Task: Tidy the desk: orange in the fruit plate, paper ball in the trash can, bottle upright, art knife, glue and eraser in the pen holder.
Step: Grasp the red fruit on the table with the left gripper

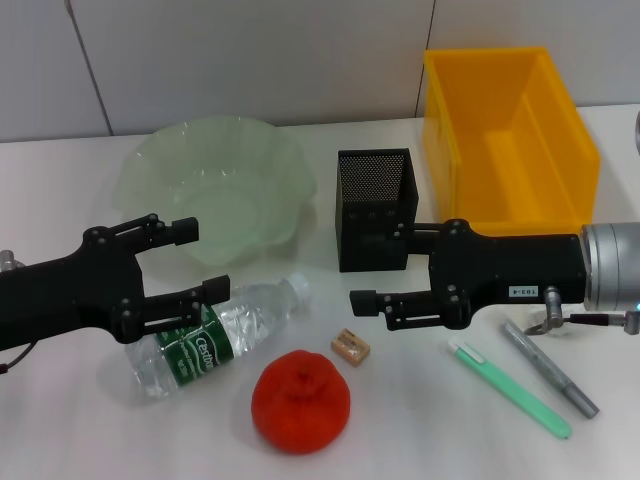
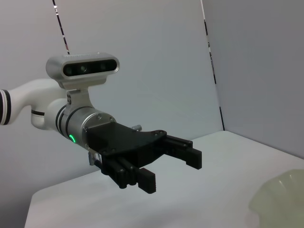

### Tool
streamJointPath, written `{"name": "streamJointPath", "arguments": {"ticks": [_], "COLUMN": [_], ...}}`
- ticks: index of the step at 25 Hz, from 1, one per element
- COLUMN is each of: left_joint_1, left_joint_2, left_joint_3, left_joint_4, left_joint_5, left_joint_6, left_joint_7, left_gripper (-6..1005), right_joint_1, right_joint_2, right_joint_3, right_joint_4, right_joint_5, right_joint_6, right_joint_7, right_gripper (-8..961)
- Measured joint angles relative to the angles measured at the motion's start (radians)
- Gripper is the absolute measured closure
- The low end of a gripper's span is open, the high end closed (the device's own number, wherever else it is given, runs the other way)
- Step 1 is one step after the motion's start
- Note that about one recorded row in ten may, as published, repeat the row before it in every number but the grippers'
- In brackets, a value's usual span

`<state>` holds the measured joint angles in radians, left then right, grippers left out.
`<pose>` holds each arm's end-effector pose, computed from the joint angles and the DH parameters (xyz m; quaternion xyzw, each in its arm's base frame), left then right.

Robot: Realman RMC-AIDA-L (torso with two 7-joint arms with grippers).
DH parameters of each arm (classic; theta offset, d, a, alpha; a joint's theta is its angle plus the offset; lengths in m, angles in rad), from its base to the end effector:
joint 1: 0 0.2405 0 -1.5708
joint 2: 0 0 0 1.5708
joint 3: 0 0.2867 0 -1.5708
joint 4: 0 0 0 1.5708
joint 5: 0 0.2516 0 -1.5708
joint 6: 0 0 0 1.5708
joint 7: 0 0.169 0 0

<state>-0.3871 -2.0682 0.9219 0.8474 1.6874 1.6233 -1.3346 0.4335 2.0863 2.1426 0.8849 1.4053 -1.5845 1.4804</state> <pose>-0.2731 0.3661 -0.0076 -0.9359 -0.1212 -0.3005 0.1383 0.2480 0.3766 -0.0287 -0.9456 0.1513 0.2730 0.0914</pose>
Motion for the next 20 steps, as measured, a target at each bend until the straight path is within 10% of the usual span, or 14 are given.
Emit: {"name": "streamJointPath", "arguments": {"ticks": [20], "left_joint_1": [0.012], "left_joint_2": [-0.001], "left_joint_3": [0.014], "left_joint_4": [-0.009], "left_joint_5": [0.000], "left_joint_6": [-0.023], "left_joint_7": [0.023], "left_gripper": [189], "right_joint_1": [0.003], "right_joint_2": [-0.001], "right_joint_3": [-0.001], "right_joint_4": [0.001], "right_joint_5": [0.002], "right_joint_6": [-0.006], "right_joint_7": [0.000], "right_gripper": [189]}}
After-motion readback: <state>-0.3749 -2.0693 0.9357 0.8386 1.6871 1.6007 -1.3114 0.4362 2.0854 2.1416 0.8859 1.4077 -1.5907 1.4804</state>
